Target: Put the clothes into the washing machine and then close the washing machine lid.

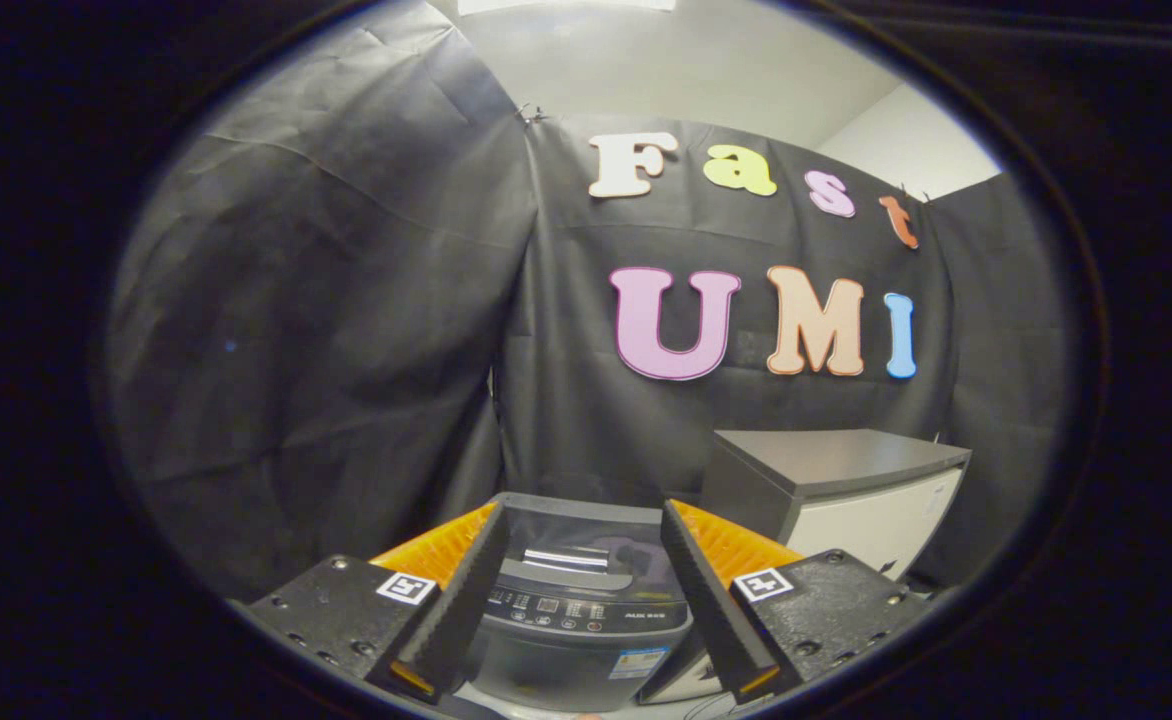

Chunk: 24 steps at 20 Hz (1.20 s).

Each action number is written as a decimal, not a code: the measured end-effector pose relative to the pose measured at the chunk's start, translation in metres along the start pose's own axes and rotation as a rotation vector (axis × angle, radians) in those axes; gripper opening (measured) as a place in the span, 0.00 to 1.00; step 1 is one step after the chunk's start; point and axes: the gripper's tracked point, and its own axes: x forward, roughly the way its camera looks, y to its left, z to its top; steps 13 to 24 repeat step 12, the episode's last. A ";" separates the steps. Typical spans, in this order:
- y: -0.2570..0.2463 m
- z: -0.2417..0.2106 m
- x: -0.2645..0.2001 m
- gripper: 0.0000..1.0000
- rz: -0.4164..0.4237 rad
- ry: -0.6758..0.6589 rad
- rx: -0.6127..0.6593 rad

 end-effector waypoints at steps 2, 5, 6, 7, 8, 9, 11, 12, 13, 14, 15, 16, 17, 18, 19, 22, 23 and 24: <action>-0.006 -0.001 -0.003 0.93 -0.023 -0.013 0.025; -0.007 -0.007 -0.005 0.93 -0.036 -0.019 0.057; -0.007 -0.007 -0.006 0.93 -0.040 -0.023 0.061; -0.009 -0.009 -0.006 0.93 -0.049 -0.027 0.065; -0.011 -0.010 -0.007 0.93 -0.056 -0.029 0.072; -0.012 -0.011 -0.007 0.93 -0.062 -0.030 0.080; -0.014 -0.010 -0.009 0.93 -0.073 -0.037 0.093; -0.013 -0.009 -0.010 0.93 -0.076 -0.047 0.097; -0.013 -0.009 -0.010 0.93 -0.076 -0.047 0.097; -0.013 -0.009 -0.010 0.93 -0.076 -0.047 0.097; -0.013 -0.009 -0.010 0.93 -0.076 -0.047 0.097; -0.013 -0.009 -0.010 0.93 -0.076 -0.047 0.097; -0.013 -0.009 -0.010 0.93 -0.076 -0.047 0.097; -0.013 -0.009 -0.010 0.93 -0.076 -0.047 0.097; -0.013 -0.009 -0.010 0.93 -0.076 -0.047 0.097; -0.013 -0.009 -0.010 0.93 -0.076 -0.047 0.097; -0.013 -0.009 -0.010 0.93 -0.076 -0.047 0.097; -0.013 -0.009 -0.010 0.93 -0.076 -0.047 0.097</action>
